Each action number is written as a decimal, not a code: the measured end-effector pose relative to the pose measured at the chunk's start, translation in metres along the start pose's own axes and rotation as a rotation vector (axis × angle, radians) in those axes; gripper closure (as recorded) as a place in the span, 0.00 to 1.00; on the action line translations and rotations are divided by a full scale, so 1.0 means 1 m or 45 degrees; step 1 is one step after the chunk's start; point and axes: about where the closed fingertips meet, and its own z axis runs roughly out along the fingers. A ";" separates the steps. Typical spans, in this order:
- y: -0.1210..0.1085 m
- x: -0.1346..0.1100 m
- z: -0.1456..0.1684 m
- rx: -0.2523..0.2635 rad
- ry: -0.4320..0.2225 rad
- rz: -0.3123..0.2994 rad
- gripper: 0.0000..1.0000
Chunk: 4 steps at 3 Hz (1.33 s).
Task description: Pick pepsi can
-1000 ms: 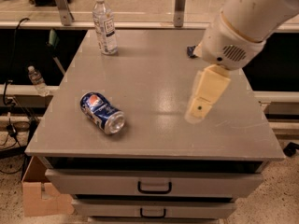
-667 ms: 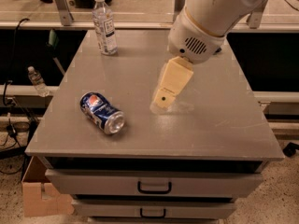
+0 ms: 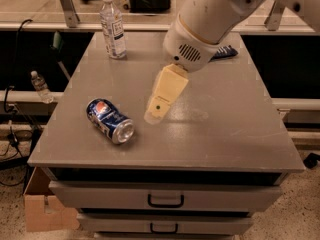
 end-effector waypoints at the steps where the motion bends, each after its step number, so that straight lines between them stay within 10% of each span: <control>1: 0.001 -0.029 0.038 -0.064 -0.008 0.011 0.00; 4: 0.013 -0.066 0.121 -0.150 0.051 0.140 0.00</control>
Offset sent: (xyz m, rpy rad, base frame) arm 0.0240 0.1116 -0.0738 0.0339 0.1872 -0.0263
